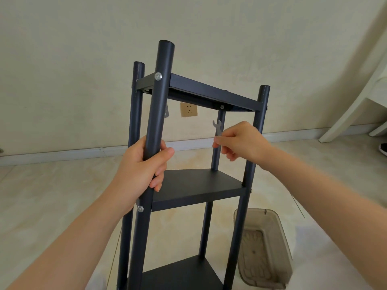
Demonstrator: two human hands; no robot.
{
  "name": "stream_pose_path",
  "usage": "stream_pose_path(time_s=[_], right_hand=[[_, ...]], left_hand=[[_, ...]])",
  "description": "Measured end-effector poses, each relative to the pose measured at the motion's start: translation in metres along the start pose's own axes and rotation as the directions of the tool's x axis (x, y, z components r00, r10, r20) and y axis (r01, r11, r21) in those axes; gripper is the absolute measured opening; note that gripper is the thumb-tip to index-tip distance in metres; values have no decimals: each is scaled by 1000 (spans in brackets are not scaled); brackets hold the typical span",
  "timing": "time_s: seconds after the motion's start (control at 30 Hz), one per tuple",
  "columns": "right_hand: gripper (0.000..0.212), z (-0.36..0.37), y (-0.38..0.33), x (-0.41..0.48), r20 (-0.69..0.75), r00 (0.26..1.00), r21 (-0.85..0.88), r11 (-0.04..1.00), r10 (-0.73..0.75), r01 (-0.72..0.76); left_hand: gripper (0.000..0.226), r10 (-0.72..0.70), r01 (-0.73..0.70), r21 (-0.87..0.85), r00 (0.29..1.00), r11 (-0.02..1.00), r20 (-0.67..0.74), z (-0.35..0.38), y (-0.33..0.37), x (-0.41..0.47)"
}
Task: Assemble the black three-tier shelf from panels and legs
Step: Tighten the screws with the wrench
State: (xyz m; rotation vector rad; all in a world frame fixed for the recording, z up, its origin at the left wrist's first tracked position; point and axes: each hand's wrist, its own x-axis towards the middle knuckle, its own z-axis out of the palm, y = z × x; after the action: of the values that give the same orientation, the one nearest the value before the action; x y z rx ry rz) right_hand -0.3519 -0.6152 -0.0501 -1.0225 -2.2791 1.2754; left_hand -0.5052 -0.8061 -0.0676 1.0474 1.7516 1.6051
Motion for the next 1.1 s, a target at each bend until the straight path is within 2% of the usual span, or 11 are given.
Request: stream_pose_path(time_s=[0.1, 0.17, 0.27, 0.4, 0.5, 0.63, 0.8, 0.93, 1.1], right_hand=[[20, -13, 12, 6, -126, 991, -175, 983, 38, -59], [18, -22, 22, 11, -210, 975, -180, 977, 73, -112], [15, -32, 36, 19, -267, 946, -73, 974, 186, -212], [19, -34, 45, 25, -211, 924, 130, 946, 318, -296], [16, -30, 47, 26, -183, 942, 160, 954, 281, -253], [15, -26, 43, 24, -47, 958, 286, 923, 282, -258], [16, -24, 39, 22, -107, 965, 245, 947, 238, -207], [17, -23, 29, 16, -136, 972, 276, 950, 189, -146], [21, -21, 13, 3, -140, 988, 307, 951, 72, -26]], left_hand=[[20, -8, 9, 20, 998, 1000, -58, -1, -2, 3], [17, -10, 12, 25, 996, 1000, -94, -2, -3, 5], [14, -11, 14, 28, 993, 1000, -120, -3, -5, 7], [15, -8, 11, 17, 989, 1000, -151, -4, -8, 9], [21, 10, -7, 16, 977, 1000, -212, -2, -10, 11], [24, 18, -17, 8, 973, 1000, -230, -1, -11, 11], [21, 42, -25, 66, 962, 998, -270, -4, -12, 15], [19, 67, -35, 101, 940, 994, -333, -16, -13, 22], [20, 52, -8, 111, 914, 994, -401, -37, -17, 31]])
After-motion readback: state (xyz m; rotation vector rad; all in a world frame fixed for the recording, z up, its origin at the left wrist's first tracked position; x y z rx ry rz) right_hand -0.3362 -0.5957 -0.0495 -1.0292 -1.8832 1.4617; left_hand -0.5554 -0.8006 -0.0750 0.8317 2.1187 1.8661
